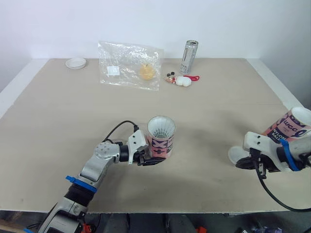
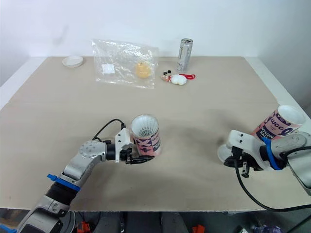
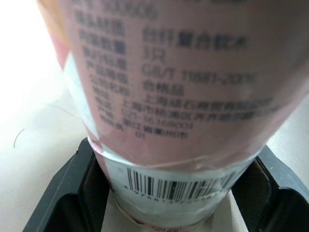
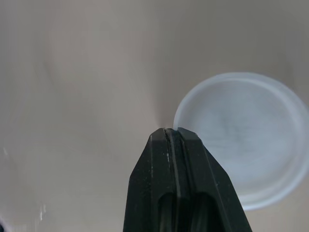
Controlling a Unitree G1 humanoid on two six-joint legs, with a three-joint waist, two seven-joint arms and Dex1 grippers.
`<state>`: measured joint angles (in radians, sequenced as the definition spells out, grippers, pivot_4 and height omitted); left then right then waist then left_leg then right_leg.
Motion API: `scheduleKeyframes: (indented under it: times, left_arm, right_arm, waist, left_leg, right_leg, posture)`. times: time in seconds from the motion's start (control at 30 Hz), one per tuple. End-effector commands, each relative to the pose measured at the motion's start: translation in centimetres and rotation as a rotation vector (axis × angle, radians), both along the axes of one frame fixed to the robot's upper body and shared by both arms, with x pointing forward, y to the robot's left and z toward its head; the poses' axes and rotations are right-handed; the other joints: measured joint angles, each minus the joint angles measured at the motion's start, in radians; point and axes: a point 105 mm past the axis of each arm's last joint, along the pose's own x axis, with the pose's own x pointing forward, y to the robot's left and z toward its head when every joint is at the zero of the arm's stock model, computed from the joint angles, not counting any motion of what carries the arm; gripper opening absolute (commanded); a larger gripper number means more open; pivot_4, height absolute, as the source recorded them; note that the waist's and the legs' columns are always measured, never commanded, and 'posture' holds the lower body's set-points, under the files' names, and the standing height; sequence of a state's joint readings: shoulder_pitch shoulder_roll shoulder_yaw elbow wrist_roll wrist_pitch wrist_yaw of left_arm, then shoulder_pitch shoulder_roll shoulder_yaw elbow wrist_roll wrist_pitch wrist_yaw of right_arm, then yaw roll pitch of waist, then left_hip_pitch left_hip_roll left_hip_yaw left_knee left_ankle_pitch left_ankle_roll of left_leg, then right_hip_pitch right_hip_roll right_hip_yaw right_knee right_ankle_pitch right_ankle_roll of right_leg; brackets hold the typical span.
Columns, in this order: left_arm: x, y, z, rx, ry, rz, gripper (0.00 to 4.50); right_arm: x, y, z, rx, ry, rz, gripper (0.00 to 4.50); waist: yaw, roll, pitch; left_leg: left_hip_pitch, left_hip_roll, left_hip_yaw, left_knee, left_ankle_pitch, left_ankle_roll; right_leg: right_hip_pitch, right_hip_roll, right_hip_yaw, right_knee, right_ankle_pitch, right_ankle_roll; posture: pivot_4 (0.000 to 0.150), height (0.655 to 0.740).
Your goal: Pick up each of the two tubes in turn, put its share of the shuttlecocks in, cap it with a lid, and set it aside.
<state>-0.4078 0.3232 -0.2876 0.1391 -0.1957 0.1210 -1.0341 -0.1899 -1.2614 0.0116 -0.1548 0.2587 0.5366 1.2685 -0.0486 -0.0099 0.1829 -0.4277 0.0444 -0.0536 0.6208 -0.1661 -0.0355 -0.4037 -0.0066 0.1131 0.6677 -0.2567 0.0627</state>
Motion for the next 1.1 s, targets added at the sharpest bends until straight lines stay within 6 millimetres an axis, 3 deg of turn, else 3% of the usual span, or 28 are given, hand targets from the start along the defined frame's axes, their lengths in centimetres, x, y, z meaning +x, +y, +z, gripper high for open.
scheduleKeyframes:
  times: [0.03,0.27,0.4,0.57,0.67,1.1]
  left_arm:
    - [0.2,0.3,-1.3,0.044,0.027,0.013,3.02]
    - [0.5,0.1,-1.3,0.045,0.025,0.009,3.02]
    - [0.7,0.2,-1.4,0.052,0.025,0.007,3.02]
    - [0.9,0.2,-1.5,0.062,0.026,0.011,3.02]
    - [0.9,0.4,-1.5,0.064,0.028,0.015,3.02]
    - [1.2,0.5,-1.7,0.068,0.039,0.030,3.02]
  right_arm:
    - [1.4,2.6,4.1,0.006,-0.193,0.200,0.03]
    - [2.2,8.3,10.1,0.044,-0.400,0.572,0.03]
    - [2.0,11.1,13.5,-0.031,-0.453,0.794,0.03]
    - [1.7,13.9,15.8,-0.070,-0.525,0.957,0.03]
    - [1.3,14.7,16.3,-0.089,-0.535,1.023,0.03]
    - [-0.6,16.5,15.3,-0.086,-0.479,1.246,0.03]
  waist:
    - [-0.001,0.000,0.000]
    - [0.000,0.000,0.000]
    - [0.001,0.003,0.001]
    - [0.002,0.002,0.001]
    - [0.002,0.002,0.001]
    - [0.001,0.002,0.000]
  left_leg:
    - [0.000,0.000,0.001,0.000,0.000,0.000]
    - [0.001,0.000,0.001,0.001,0.001,-0.001]
    - [0.001,0.000,0.002,0.000,0.001,-0.001]
    - [0.001,0.001,0.001,0.000,0.001,-0.001]
    - [0.001,0.001,0.002,0.000,0.001,-0.001]
    - [0.001,0.001,0.004,0.000,0.001,-0.001]
  right_leg:
    - [0.000,0.000,0.000,0.000,0.000,0.000]
    - [0.001,0.000,0.000,0.000,0.002,0.000]
    - [0.000,-0.001,0.001,-0.001,0.002,0.001]
    - [0.000,0.000,0.000,-0.001,0.002,0.000]
    - [0.000,-0.001,0.001,-0.001,0.002,0.000]
    - [0.000,-0.001,0.001,-0.001,0.003,-0.001]
  posture:
    - [0.150,0.7400]
    - [0.150,0.7400]
    - [0.150,0.7400]
    - [0.150,0.7400]
    - [0.150,0.7400]
    - [0.150,0.7400]
